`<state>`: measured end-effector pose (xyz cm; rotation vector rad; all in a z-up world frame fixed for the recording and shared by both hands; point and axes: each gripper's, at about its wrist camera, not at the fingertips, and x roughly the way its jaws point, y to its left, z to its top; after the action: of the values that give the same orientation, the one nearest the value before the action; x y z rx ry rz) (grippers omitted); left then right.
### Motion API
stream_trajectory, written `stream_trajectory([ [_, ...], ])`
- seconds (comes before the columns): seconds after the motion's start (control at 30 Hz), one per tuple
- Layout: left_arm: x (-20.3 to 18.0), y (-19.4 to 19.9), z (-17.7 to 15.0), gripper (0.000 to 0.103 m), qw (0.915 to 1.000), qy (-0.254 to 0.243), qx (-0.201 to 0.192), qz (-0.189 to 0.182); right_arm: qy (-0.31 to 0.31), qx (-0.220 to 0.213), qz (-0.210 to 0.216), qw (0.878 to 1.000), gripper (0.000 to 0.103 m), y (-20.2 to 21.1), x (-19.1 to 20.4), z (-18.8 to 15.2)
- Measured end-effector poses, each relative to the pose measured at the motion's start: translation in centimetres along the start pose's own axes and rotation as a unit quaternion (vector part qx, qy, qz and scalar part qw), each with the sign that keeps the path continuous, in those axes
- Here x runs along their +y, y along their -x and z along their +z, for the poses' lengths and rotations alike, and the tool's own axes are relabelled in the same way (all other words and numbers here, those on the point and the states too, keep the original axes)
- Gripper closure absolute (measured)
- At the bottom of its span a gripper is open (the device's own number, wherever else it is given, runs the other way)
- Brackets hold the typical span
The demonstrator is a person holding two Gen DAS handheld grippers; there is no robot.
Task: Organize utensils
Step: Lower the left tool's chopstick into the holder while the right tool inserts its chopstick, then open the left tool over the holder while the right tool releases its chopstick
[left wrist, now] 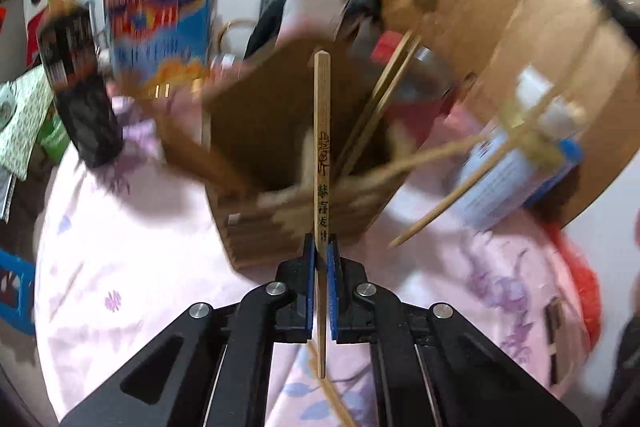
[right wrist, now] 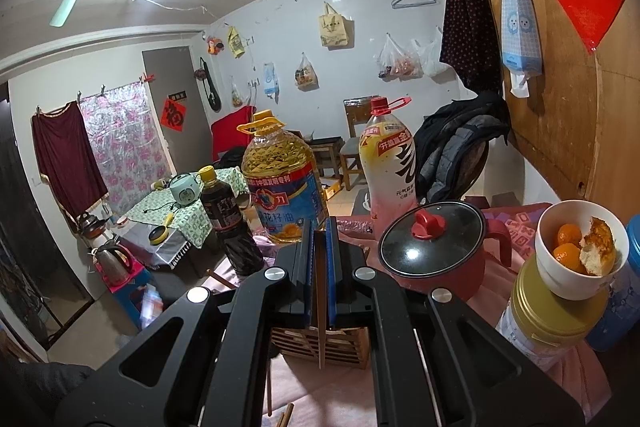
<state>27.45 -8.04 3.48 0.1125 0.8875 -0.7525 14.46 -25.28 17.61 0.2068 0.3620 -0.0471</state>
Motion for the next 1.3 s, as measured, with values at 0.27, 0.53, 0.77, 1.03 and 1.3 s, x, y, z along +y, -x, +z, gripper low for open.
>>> stream_trajectory([
  [0.27, 0.2, 6.8, 6.7, 0.097, 0.9848, 0.032, -0.166, 0.038, -0.010, -0.035, -0.003, 0.999, 0.096, -0.4, -0.5, 1.2],
  [0.53, 1.4, 5.2, 10.2, 0.097, 0.9735, 0.053, -0.211, 0.071, 0.005, -0.046, -0.006, 0.999, 0.096, -3.0, -0.2, 1.6],
  [0.77, 2.8, 2.2, 8.3, 0.073, 0.9791, 0.088, -0.174, 0.057, 0.010, -0.015, -0.007, 1.000, 0.092, -5.9, 0.1, -0.1],
  [1.03, 2.3, 8.3, 7.0, 0.047, 0.9694, 0.068, -0.218, 0.090, 0.008, -0.049, -0.013, 0.999, 0.092, -1.7, 0.1, 1.2],
  [1.3, 1.6, 13.0, 2.7, 0.016, 0.9725, 0.069, -0.186, 0.122, -0.007, -0.024, -0.032, 0.999, 0.083, 3.6, 0.5, -2.2],
])
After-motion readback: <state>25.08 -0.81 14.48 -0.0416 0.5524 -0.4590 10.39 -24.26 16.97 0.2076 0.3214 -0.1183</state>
